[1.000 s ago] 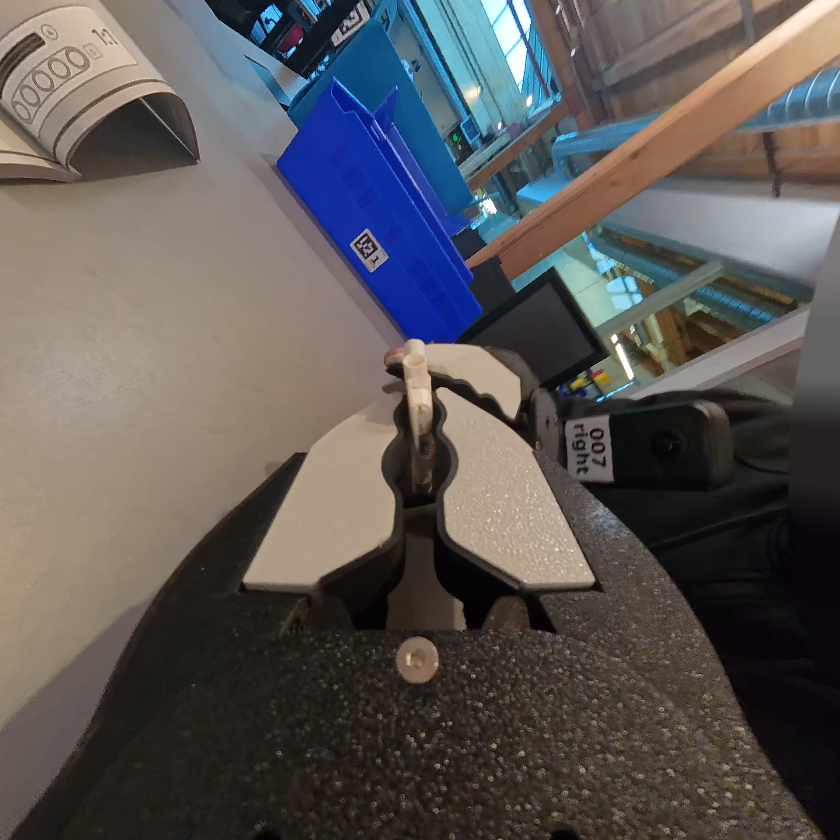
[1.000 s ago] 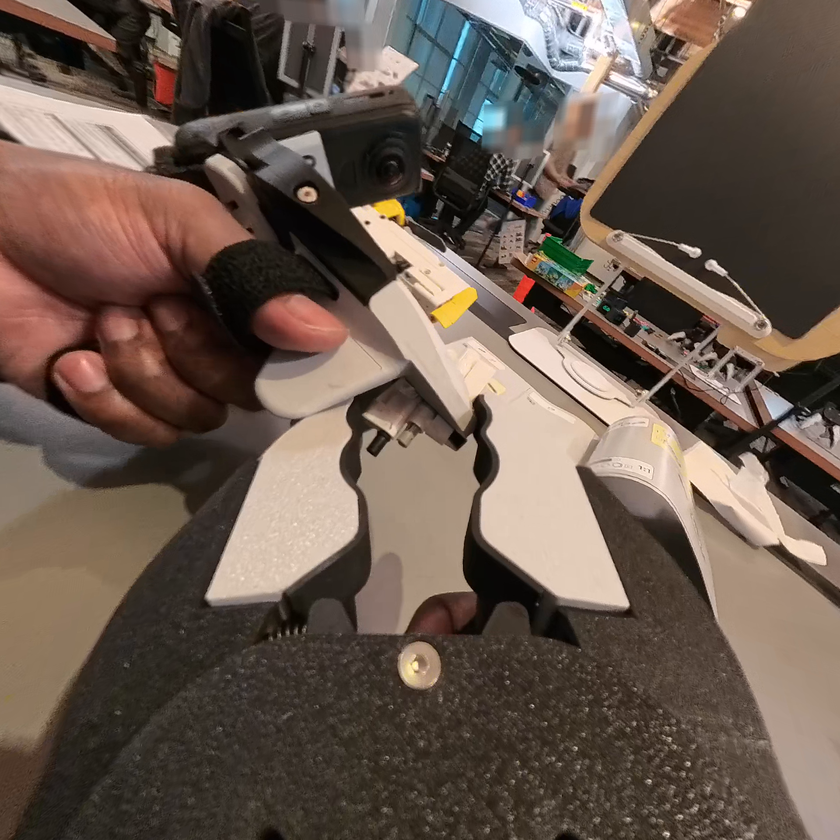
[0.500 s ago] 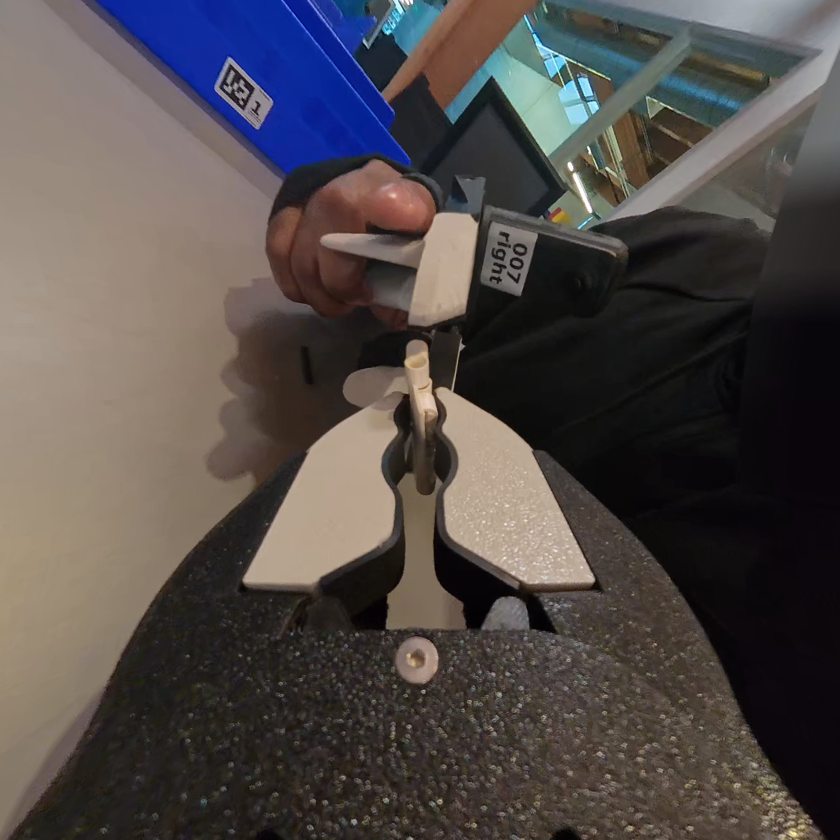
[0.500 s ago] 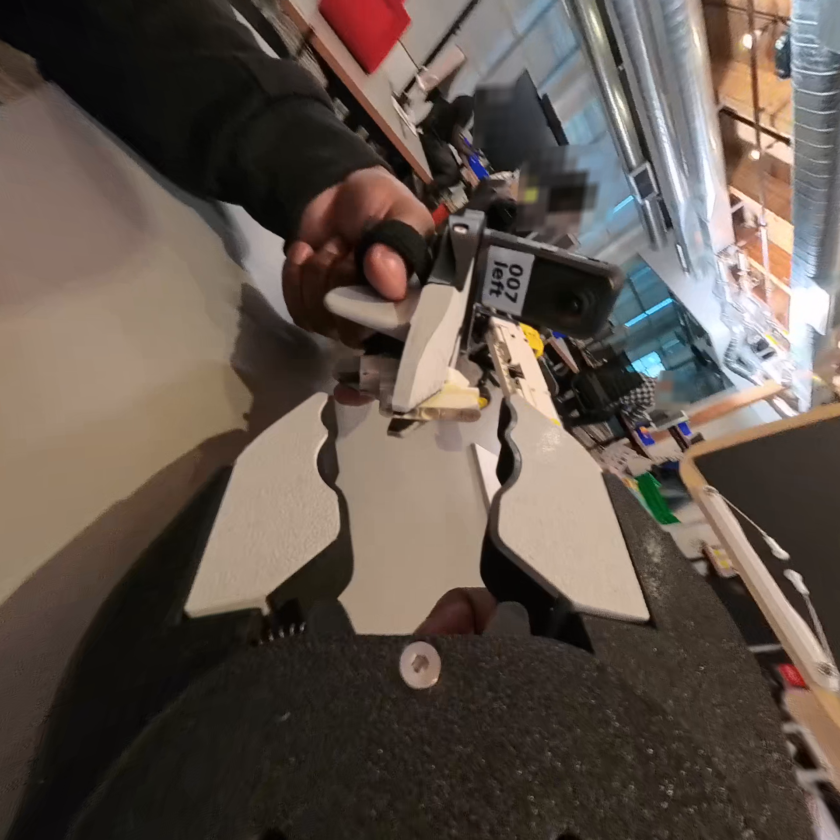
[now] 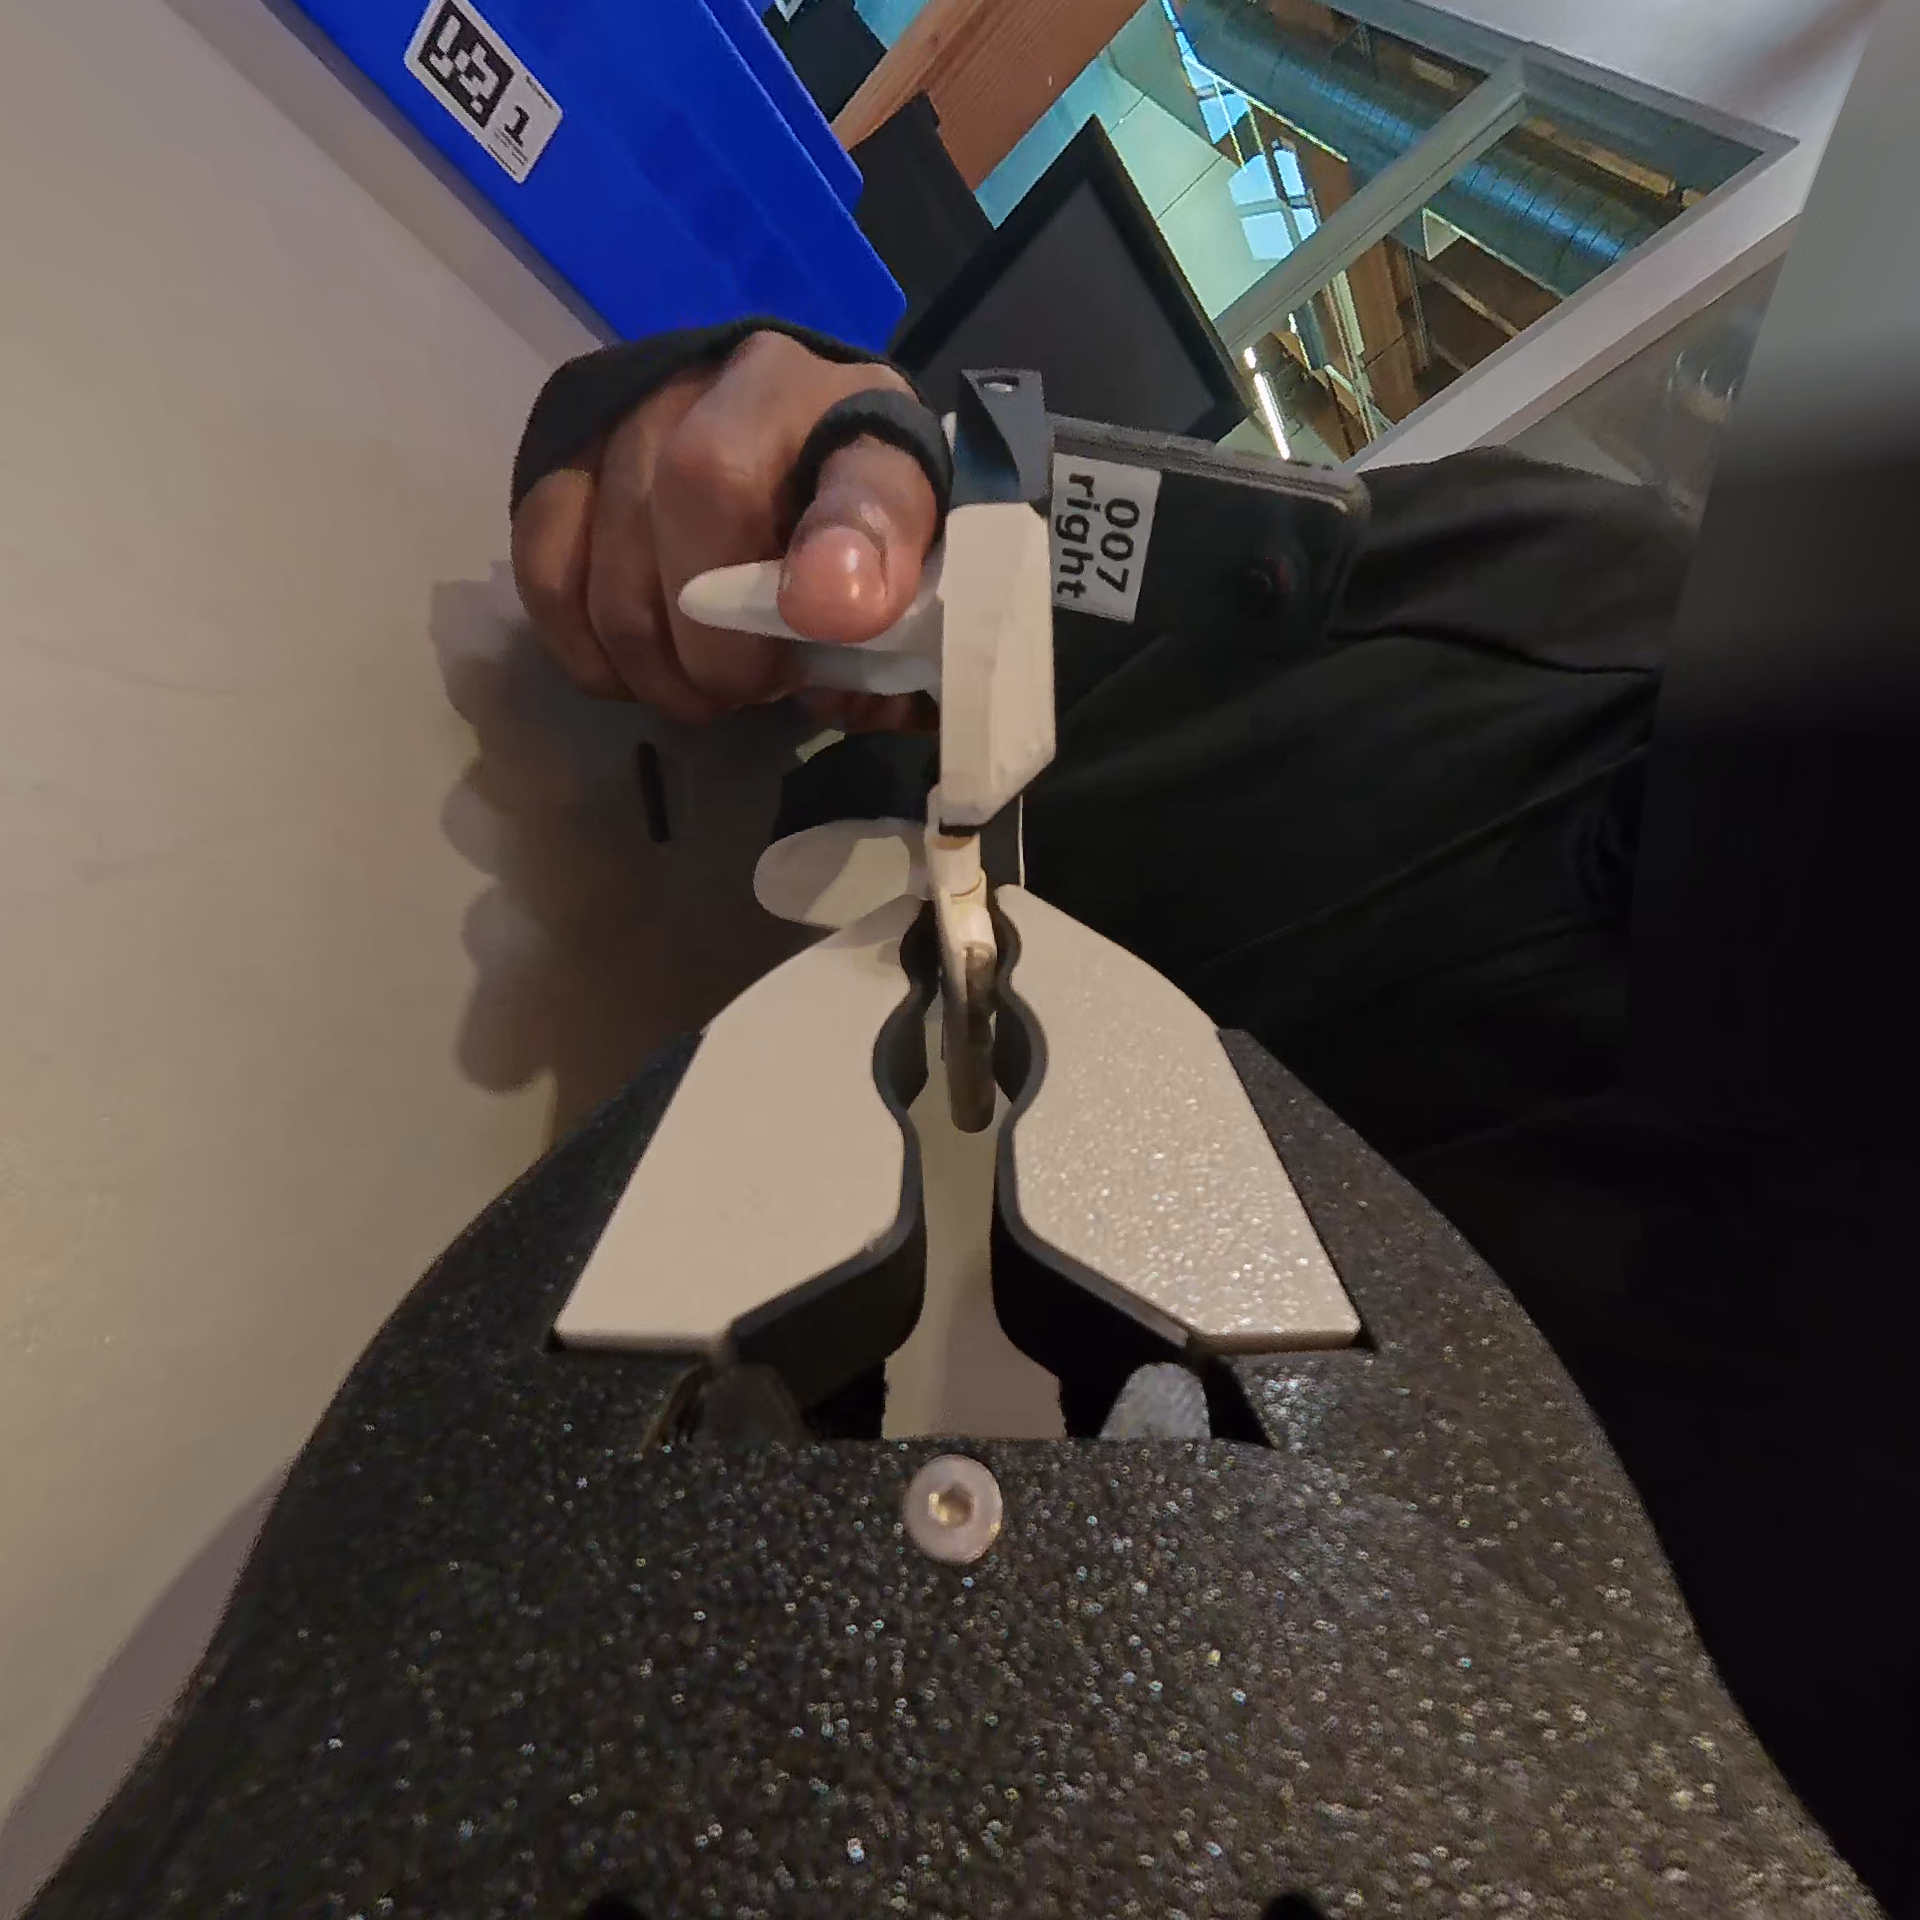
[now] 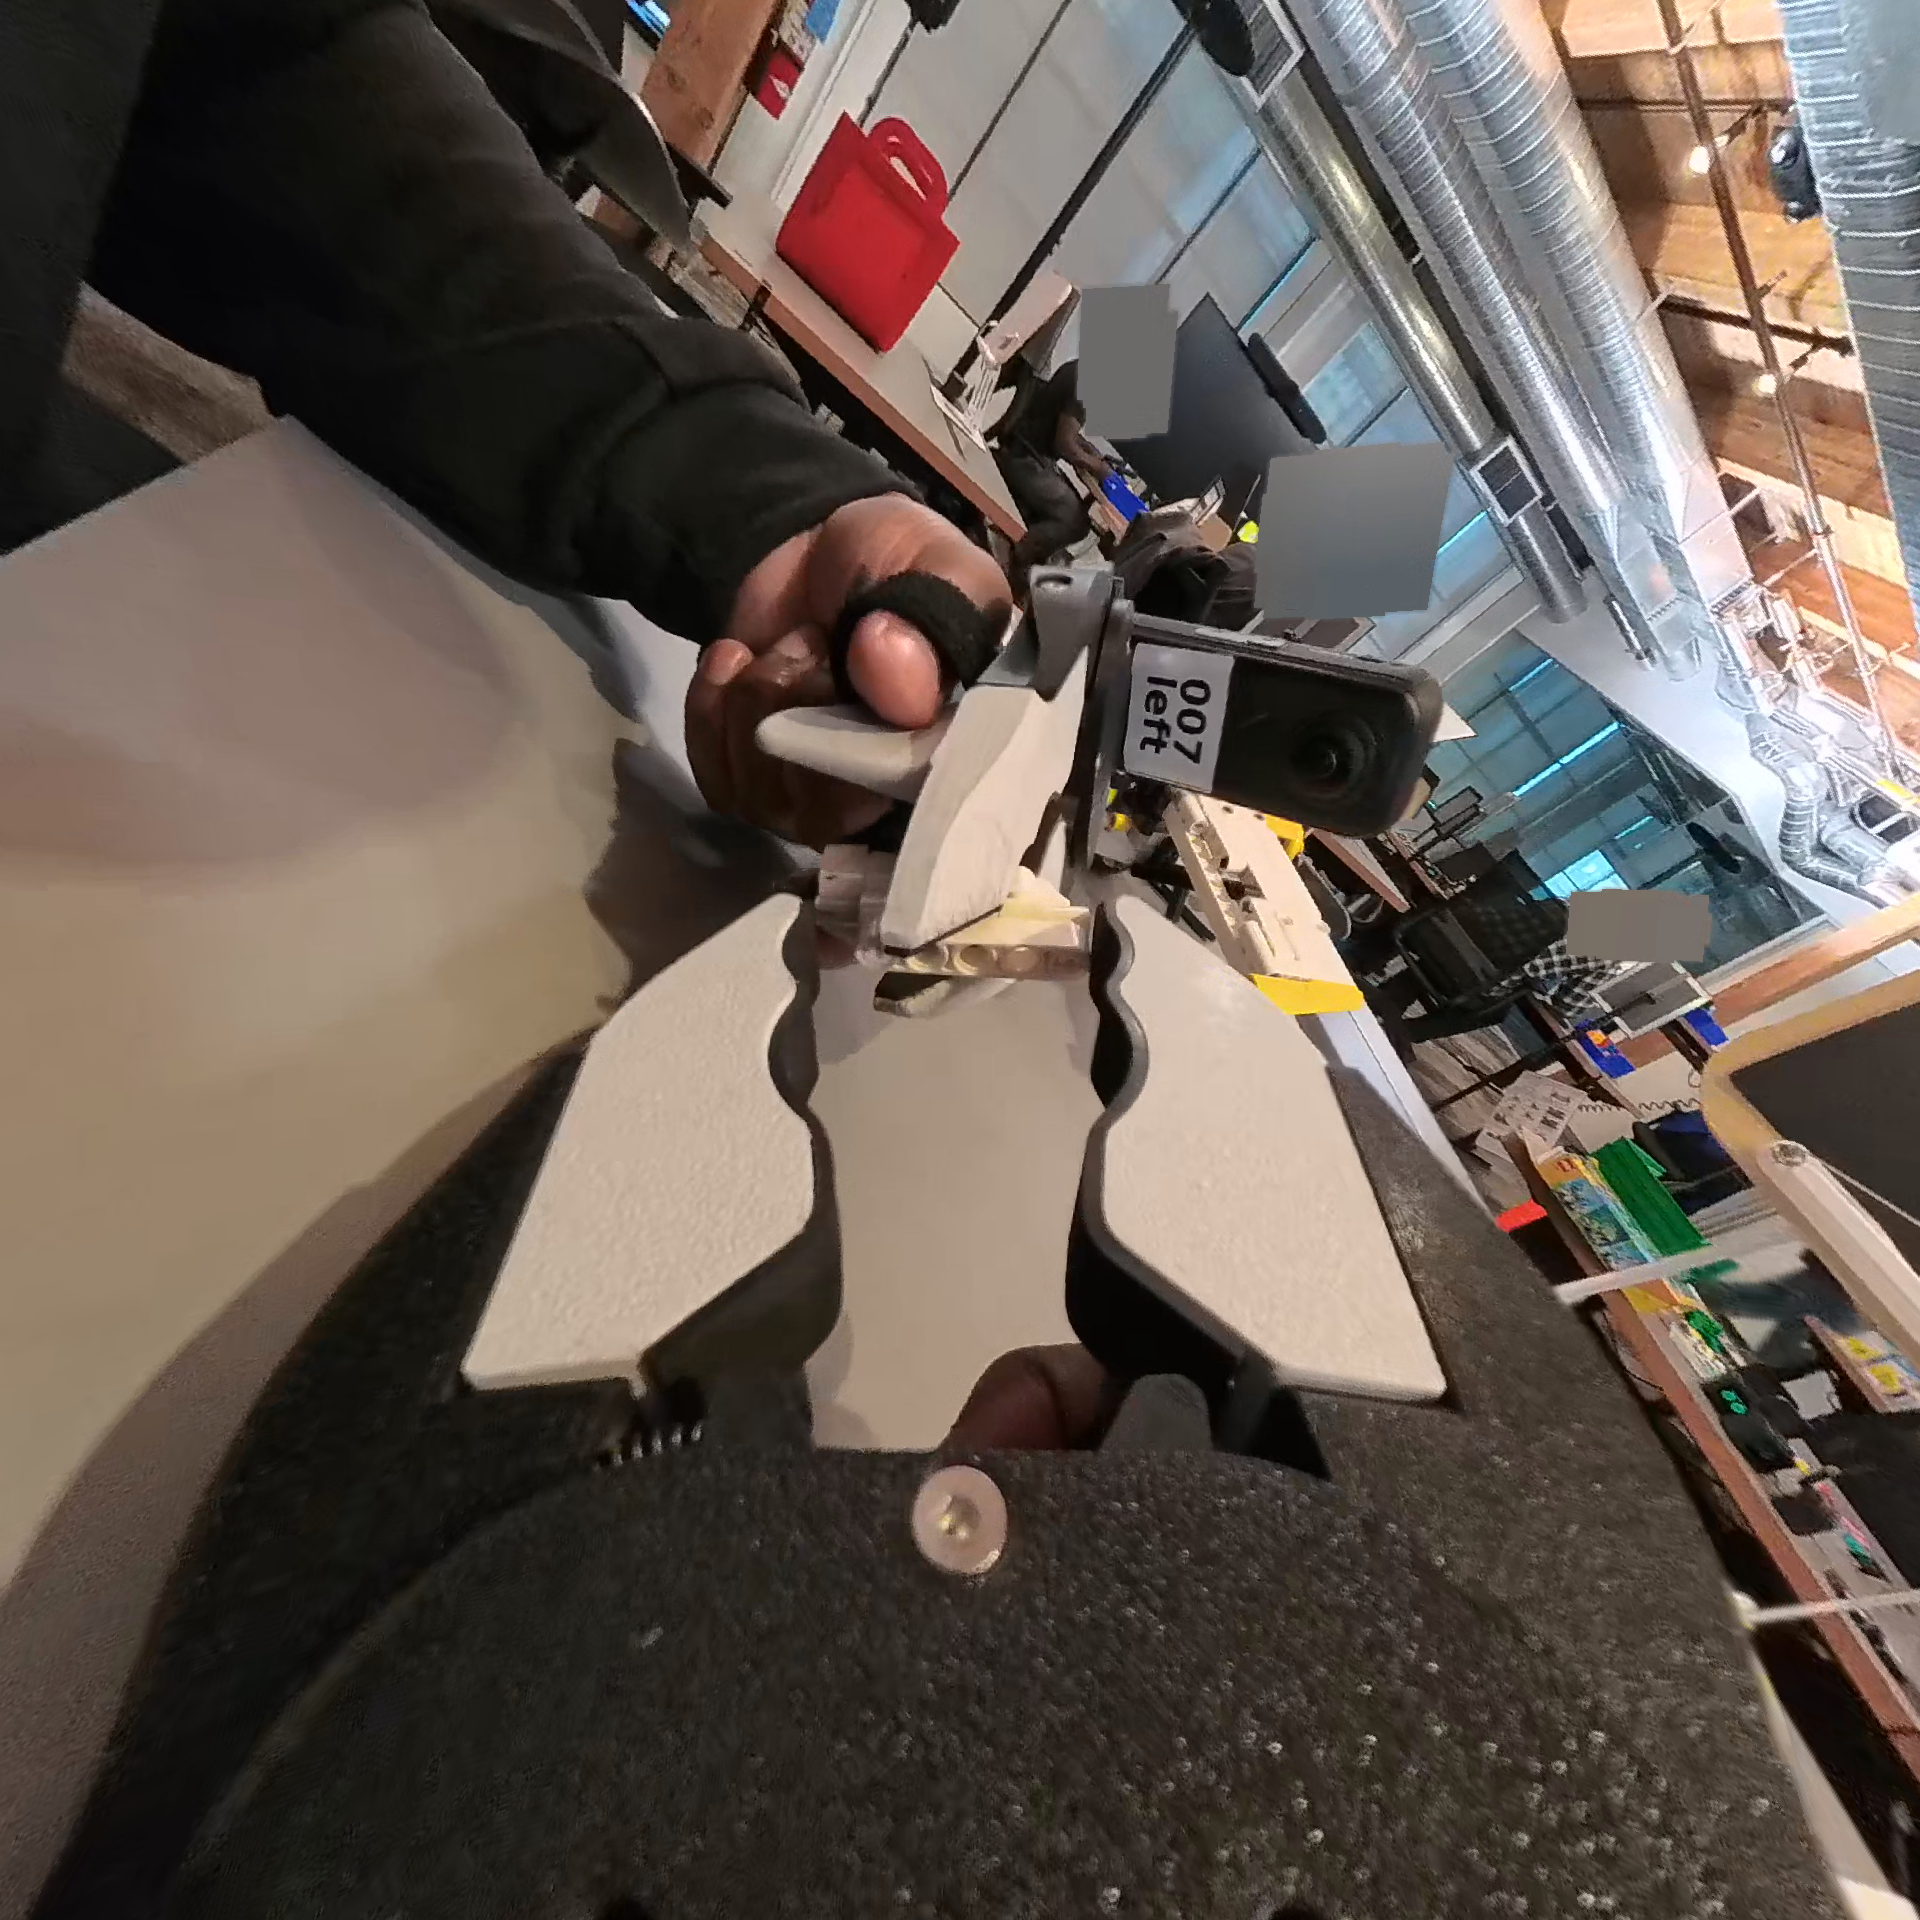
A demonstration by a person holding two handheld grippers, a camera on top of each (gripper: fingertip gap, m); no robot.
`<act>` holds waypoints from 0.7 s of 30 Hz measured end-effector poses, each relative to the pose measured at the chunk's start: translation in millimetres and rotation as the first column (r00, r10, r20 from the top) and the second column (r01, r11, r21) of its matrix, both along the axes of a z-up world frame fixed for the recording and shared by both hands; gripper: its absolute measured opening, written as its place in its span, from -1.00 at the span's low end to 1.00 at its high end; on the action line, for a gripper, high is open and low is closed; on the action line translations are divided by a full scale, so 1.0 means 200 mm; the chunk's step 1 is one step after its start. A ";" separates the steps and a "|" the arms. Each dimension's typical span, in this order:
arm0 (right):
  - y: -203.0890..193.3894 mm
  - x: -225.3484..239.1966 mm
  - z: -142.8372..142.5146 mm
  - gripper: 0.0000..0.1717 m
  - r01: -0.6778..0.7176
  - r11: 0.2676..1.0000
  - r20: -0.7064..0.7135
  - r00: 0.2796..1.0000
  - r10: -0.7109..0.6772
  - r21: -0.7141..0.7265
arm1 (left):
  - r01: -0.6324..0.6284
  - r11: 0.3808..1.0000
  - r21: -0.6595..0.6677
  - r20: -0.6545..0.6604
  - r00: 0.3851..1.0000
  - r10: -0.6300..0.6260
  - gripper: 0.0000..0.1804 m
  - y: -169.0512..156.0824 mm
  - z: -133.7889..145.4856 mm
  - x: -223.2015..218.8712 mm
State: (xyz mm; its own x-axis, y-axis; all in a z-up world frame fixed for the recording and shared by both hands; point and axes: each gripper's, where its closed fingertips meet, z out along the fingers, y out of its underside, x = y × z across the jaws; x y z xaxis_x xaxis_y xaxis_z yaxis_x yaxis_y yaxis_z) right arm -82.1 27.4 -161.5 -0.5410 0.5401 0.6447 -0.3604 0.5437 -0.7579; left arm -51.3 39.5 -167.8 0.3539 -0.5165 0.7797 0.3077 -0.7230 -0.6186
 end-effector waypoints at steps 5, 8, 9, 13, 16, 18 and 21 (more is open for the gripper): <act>-0.02 0.02 -0.02 -0.41 -0.055 0.998 0.028 0.998 0.055 -0.004 | 0.043 0.999 -0.013 -0.018 0.999 -0.043 -0.91 -0.02 -0.03 0.03; -0.07 0.07 -0.07 -0.31 -0.140 0.990 0.102 0.985 0.138 0.008 | 0.106 0.994 -0.007 -0.055 0.993 -0.106 -0.91 -0.05 -0.05 0.08; -0.08 0.08 -0.08 -0.28 -0.161 0.987 0.123 0.980 0.158 0.011 | 0.117 0.993 -0.007 -0.068 0.991 -0.118 -0.92 -0.06 -0.05 0.09; -0.11 0.13 -0.09 -0.28 -0.231 0.973 0.190 0.955 0.229 -0.012 | 0.181 0.983 0.000 -0.101 0.978 -0.180 -0.92 -0.10 -0.07 0.13; -0.12 0.16 -0.07 -0.34 -0.283 0.957 0.238 0.927 0.289 -0.058 | 0.247 0.969 0.001 -0.139 0.960 -0.244 -0.92 -0.14 -0.09 0.18; -0.13 0.19 -0.07 -0.36 -0.326 0.943 0.277 0.901 0.332 -0.072 | 0.291 0.957 0.008 -0.159 0.945 -0.286 -0.92 -0.17 -0.10 0.20; -0.15 0.23 -0.10 -0.41 -0.390 0.920 0.329 0.866 0.377 -0.029 | 0.354 0.935 0.004 -0.206 0.916 -0.345 -0.92 -0.21 -0.13 0.24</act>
State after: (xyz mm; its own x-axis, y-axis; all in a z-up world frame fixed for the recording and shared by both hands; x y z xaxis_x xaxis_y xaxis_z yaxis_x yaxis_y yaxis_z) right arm -36.3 -3.4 -181.4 -0.8811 0.2268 0.4149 -0.2864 0.4422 -0.8500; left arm -3.4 -2.0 -193.2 0.2902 -0.6649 0.6882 -0.0920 -0.7352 -0.6715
